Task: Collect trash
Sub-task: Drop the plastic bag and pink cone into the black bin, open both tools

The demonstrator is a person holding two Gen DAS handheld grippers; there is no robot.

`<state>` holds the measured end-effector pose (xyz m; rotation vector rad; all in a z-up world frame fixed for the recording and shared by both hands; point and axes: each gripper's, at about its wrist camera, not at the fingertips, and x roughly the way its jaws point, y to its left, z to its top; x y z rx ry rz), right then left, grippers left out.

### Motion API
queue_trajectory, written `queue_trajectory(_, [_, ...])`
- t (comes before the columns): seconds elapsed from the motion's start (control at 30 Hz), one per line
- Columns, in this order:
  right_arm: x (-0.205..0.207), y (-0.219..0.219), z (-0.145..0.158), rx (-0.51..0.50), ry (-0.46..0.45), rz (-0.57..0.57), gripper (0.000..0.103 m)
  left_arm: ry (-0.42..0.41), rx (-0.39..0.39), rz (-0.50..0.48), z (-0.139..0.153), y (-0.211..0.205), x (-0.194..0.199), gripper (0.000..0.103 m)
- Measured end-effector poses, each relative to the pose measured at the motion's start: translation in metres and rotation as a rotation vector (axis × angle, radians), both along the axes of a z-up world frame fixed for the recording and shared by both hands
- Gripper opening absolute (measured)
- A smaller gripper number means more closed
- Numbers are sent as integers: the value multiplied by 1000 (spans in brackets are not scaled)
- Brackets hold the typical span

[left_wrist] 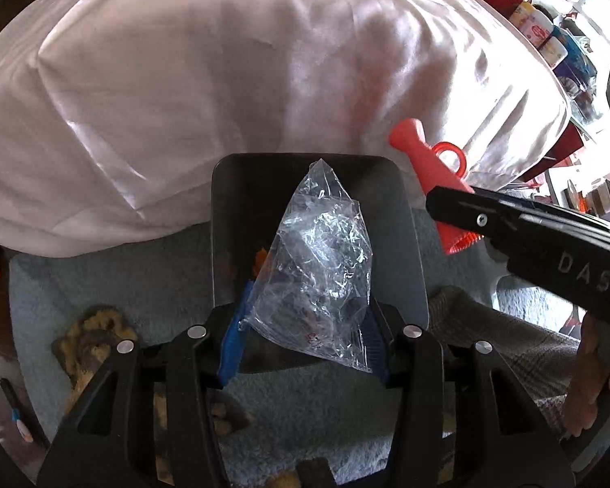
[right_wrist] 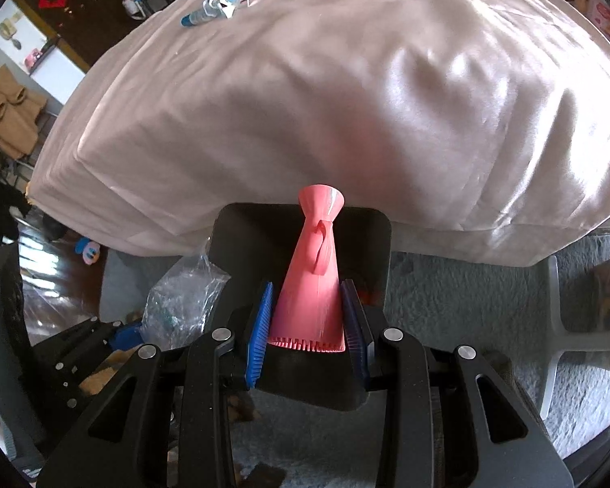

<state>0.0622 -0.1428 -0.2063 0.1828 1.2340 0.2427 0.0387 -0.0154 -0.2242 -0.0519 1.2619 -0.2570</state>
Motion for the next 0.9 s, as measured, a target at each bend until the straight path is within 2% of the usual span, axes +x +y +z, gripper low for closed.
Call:
queue_trajectory(0.2, [2, -3, 4, 2, -11, -15, 35, 5, 11, 0, -2, 0, 2, 51])
queue_trajectory(0.27, [3, -5, 5, 2, -14, -25, 36, 6, 15, 5, -2, 1, 3, 58])
queue_trajectory(0.47, [4, -17, 12, -3, -32, -63, 57, -9, 40, 24, 0, 7, 5, 79])
queue_trajectory(0.63, [4, -24, 17, -28, -57, -91, 85, -37, 61, 27, 8, 9, 4, 92])
queue_trajectory(0.7, [4, -27, 20, -26, -71, -98, 89, -48, 68, 21, 12, 10, 3, 95])
queue_trajectory(0.9, [7, -37, 24, -5, -79, -130, 92, -73, 55, 30, 22, 14, 5, 95])
